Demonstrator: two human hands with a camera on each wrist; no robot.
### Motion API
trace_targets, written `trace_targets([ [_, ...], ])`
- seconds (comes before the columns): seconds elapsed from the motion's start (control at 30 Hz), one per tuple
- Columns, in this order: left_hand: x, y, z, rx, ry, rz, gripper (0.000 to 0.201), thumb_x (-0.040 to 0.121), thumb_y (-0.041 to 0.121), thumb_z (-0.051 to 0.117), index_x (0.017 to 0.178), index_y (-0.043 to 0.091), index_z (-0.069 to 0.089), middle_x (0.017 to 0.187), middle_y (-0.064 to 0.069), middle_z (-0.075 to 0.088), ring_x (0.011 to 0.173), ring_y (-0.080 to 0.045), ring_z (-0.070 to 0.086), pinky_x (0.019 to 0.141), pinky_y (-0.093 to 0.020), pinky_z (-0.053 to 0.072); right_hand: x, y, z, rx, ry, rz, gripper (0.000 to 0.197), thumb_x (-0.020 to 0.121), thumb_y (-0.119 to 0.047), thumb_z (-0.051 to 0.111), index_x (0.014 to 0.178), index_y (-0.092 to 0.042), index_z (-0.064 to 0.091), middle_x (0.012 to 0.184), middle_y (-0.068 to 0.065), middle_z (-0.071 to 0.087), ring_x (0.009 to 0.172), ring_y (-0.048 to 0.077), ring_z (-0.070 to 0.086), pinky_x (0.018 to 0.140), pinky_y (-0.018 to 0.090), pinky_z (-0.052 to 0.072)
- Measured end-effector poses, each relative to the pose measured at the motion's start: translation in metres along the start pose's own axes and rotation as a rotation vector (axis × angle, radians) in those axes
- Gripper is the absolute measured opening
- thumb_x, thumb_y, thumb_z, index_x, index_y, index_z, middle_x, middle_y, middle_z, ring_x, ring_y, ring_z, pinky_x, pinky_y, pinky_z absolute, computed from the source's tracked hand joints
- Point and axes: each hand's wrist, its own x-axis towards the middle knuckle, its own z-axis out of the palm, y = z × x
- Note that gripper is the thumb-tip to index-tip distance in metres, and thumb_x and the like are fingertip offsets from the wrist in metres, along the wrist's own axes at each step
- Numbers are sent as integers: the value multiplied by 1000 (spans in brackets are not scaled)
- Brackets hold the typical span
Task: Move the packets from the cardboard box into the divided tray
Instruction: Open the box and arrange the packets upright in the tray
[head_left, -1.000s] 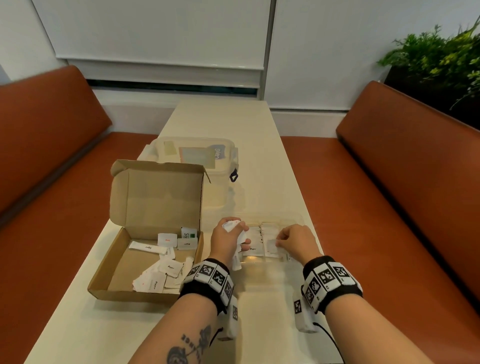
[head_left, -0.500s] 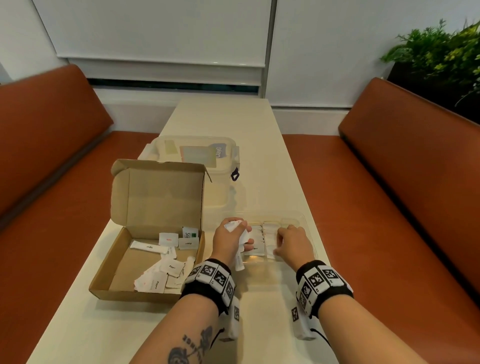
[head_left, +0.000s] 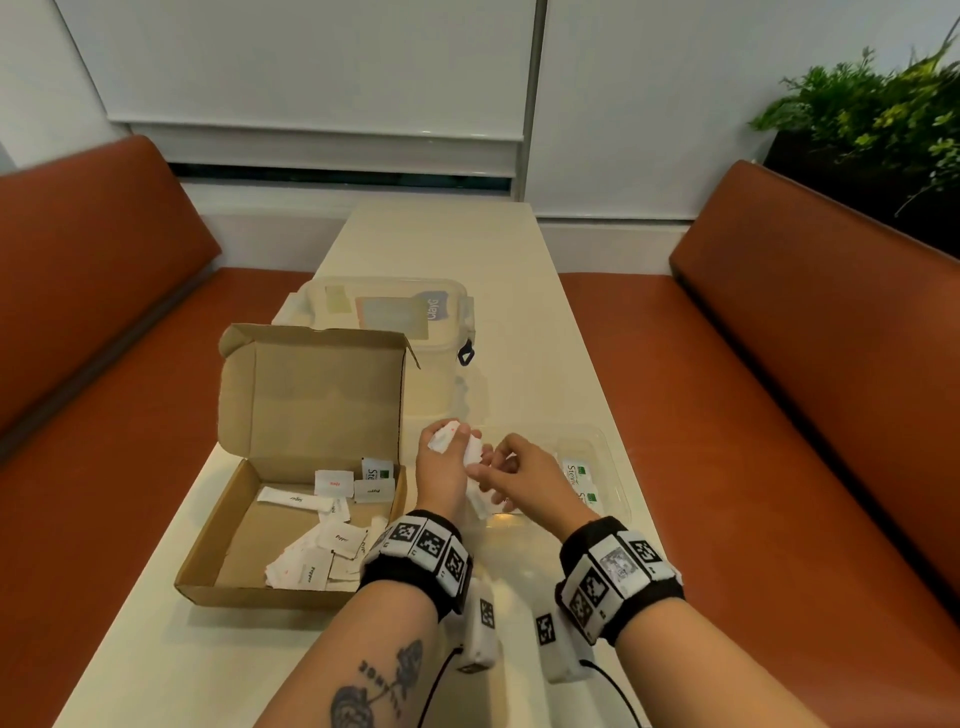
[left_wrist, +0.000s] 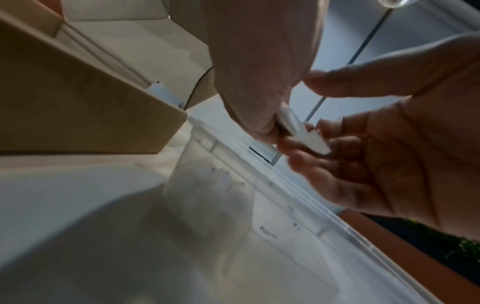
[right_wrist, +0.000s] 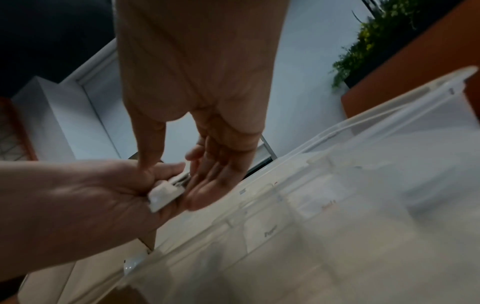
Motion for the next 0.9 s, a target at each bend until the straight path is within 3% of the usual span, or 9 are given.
trace_targets([
  [0.07, 0, 3, 1, -66, 19, 3, 17, 96, 6, 50, 111, 13, 45, 86, -12, 59, 70, -27, 57, 76, -44, 47, -2, -3, 2, 173, -42, 39, 31, 78, -14, 76, 79, -11, 45, 85, 2, 64, 59, 14, 57, 52, 22, 51],
  [0.17, 0, 5, 0, -88, 35, 20, 17, 96, 4, 50, 107, 16, 47, 84, -11, 59, 68, -26, 57, 69, -37, 49, -4, -5, 0, 185, -91, 41, 27, 74, -1, 76, 86, -7, 53, 74, 2, 63, 62, 12, 60, 54, 21, 52],
  [0.3, 3, 7, -2, -117, 79, 29, 10, 98, 7, 45, 104, 16, 47, 81, -13, 55, 62, -25, 53, 59, -32, 48, -2, -6, -7, 189, -74, 26, 11, 79, 3, 69, 89, -2, 65, 83, 9, 67, 65, 11, 63, 57, 18, 52],
  [0.43, 6, 10, -6, -107, 139, 47, 15, 99, 6, 42, 97, 19, 49, 81, -12, 57, 61, -24, 56, 56, -30, 51, 1, -8, -20, 295, -21, 57, 10, 83, 8, 61, 87, 0, 66, 75, 12, 65, 56, 14, 67, 58, 20, 56],
  [0.53, 9, 8, -8, -36, 173, 29, 15, 98, 5, 42, 101, 19, 49, 85, -11, 56, 62, -23, 56, 60, -32, 50, 3, -10, -32, 240, 112, -37, 14, 81, 3, 66, 82, -9, 72, 72, 0, 67, 61, 4, 64, 65, 14, 53],
  [0.6, 9, 6, -8, -17, 156, -11, 16, 98, 2, 41, 107, 13, 47, 85, -14, 54, 59, -23, 51, 53, -30, 48, 3, -13, -37, 170, 187, -109, 14, 79, 0, 69, 78, -14, 73, 70, -12, 65, 65, -1, 58, 67, 10, 46],
  [0.7, 6, 5, -7, -4, 97, -75, 13, 98, 6, 45, 110, 11, 46, 84, -16, 58, 55, -23, 48, 45, -25, 47, 5, -15, -39, 95, 215, -163, 14, 78, 3, 68, 77, -10, 74, 91, -3, 67, 82, 4, 59, 73, 9, 44],
  [0.8, 3, 6, -5, 11, 16, -71, 16, 96, 10, 52, 111, 8, 49, 83, -16, 60, 56, -21, 50, 45, -24, 46, 6, -13, -37, 14, 220, -175, 15, 78, 5, 66, 76, -7, 75, 89, -5, 65, 81, 0, 58, 67, 1, 40],
  [0.9, 0, 9, -4, 36, -27, -44, 22, 91, 7, 60, 111, 8, 52, 80, -11, 58, 55, -19, 51, 43, -22, 45, 6, -6, -34, -34, 186, -152, 14, 77, 4, 68, 76, -8, 75, 86, -8, 65, 80, -1, 57, 66, 0, 39],
])
